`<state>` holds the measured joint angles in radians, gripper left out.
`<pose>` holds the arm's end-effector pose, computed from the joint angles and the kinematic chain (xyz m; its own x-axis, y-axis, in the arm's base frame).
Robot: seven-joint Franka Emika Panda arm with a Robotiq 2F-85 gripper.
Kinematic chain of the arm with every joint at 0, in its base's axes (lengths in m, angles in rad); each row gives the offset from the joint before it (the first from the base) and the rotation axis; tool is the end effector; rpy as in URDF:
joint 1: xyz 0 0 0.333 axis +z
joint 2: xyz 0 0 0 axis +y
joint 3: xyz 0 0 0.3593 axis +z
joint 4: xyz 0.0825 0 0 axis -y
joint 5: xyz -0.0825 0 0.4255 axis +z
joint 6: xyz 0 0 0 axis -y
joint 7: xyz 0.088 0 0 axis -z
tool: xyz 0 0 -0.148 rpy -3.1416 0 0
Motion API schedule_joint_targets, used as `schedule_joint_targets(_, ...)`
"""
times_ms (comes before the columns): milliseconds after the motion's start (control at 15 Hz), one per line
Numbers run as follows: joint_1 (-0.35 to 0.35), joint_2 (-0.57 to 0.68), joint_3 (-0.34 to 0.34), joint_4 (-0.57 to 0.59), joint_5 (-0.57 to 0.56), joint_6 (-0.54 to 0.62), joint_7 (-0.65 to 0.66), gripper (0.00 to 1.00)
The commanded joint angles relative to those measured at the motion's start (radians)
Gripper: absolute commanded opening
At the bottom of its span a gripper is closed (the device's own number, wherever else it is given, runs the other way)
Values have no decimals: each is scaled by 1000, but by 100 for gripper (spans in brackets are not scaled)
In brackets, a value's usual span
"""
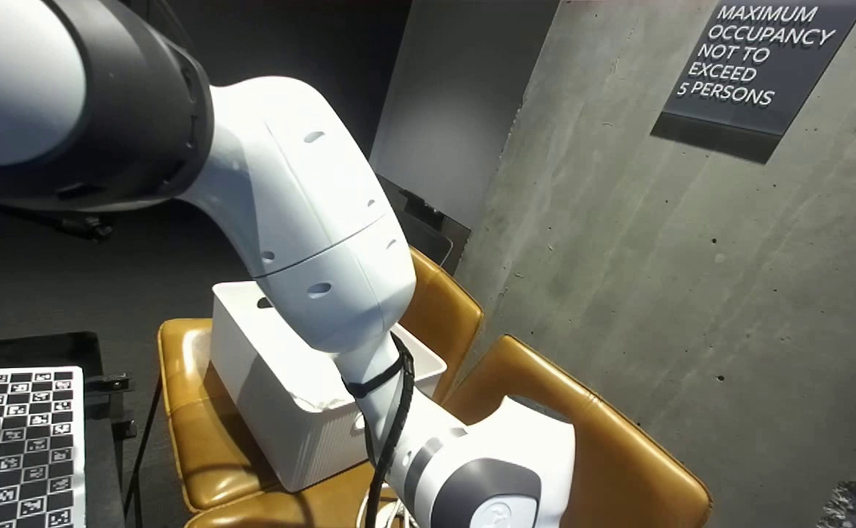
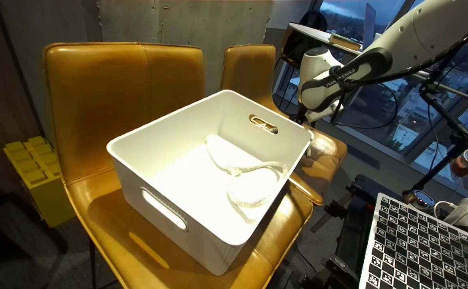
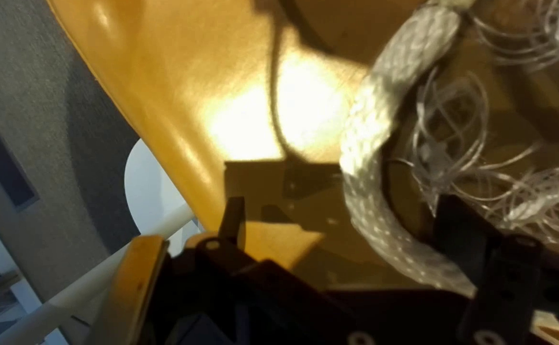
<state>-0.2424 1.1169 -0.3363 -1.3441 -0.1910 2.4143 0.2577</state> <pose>0.6805 -0.3954 0.0206 0.8758 -0.4816 0.0335 -0.4508 -0.7910 0.4136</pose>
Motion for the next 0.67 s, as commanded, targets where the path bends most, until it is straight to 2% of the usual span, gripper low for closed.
schedule_joint_targets(0,-11,66,-11,102,14,-43,-6,100)
schedule_joint_targets(133,-10,79,-17,111,8,-49,-3,100)
schedule_joint_targets(200,-9,84,-20,115,7,-48,-2,92)
schedule_joint_targets(267,-8,89,-23,115,6,-45,1,74)
schedule_joint_targets(600,-1,97,-39,112,3,-49,18,37)
